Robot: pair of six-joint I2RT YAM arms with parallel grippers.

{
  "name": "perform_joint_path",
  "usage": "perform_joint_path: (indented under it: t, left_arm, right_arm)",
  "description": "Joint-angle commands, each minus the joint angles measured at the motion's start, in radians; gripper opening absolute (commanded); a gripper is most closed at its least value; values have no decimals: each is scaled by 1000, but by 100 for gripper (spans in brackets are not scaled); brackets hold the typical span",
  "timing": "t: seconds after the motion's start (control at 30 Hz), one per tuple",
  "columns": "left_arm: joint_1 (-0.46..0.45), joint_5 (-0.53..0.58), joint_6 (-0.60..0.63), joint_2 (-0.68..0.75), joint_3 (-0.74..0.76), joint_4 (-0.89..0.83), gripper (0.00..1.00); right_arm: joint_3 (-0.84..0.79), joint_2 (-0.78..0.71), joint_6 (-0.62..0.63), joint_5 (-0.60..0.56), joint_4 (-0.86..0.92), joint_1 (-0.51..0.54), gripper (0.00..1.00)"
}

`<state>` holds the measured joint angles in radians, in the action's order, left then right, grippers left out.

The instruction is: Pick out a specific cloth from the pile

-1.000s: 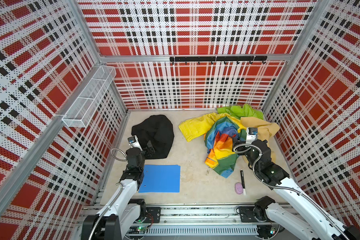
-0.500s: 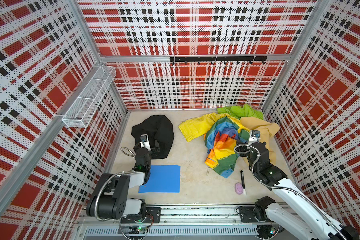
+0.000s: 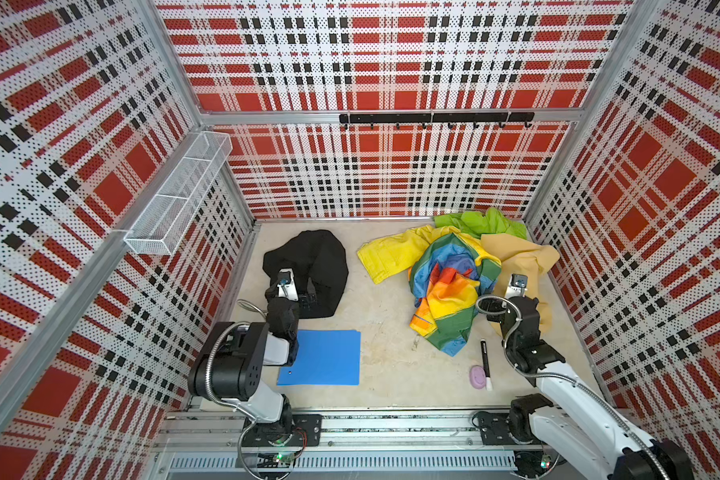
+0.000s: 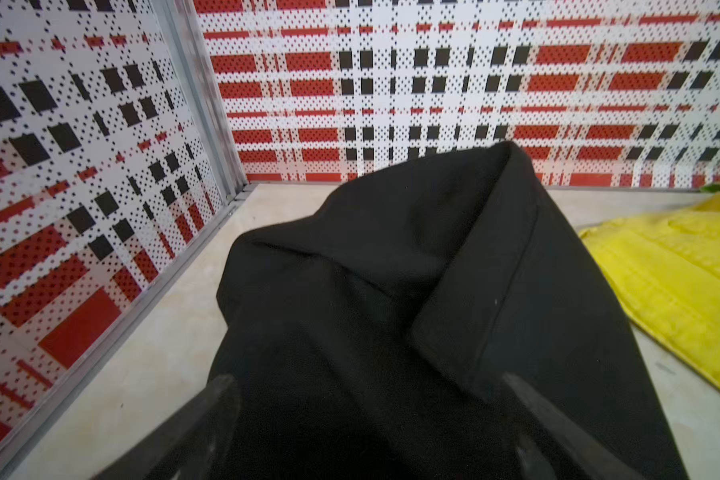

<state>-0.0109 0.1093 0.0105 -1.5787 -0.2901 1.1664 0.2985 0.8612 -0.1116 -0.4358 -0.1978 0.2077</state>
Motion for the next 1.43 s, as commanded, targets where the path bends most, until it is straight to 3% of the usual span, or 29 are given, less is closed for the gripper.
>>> perform_joint_path:
  t: [0.0,0.1,0.27,0.33,0.47,0.57,0.83,0.9,1.03,1.4]
  left_arm:
    - [9,-37,-19,5,-17,-17,99]
    - [8,-38,-18,4,-17,-17,99]
    - [4,-32,-17,6,-15,-16,99]
    - [2,-29,-15,5,-15,-16,99]
    - [2,-29,-14,5,-15,-16,99]
    - [3,-28,-14,4,-15,-16,99]
    - [2,-28,-13,5,-15,-16,99]
    - [2,-28,-14,4,-16,-16,99]
    - [2,-29,-14,5,-15,-16,99]
    - [2,-28,-14,4,-17,-18,99]
  right_arm:
    - [-100,19,87,71,-375,-78,100]
    - [-167,90,80,125,-566,-152,100]
    - [-176,287,91,117,-775,-171,100]
    - [-142,332,90,125,-762,-171,100]
    - [-129,449,118,114,-936,-172,100]
    - [-110,491,119,117,-959,-177,100]
    - [-124,709,87,219,-1214,-214,100]
    - [-80,673,85,239,-1062,-214,100]
    - [-39,684,99,267,-1007,-213,100]
    - [-44,694,106,264,-1035,-213,100]
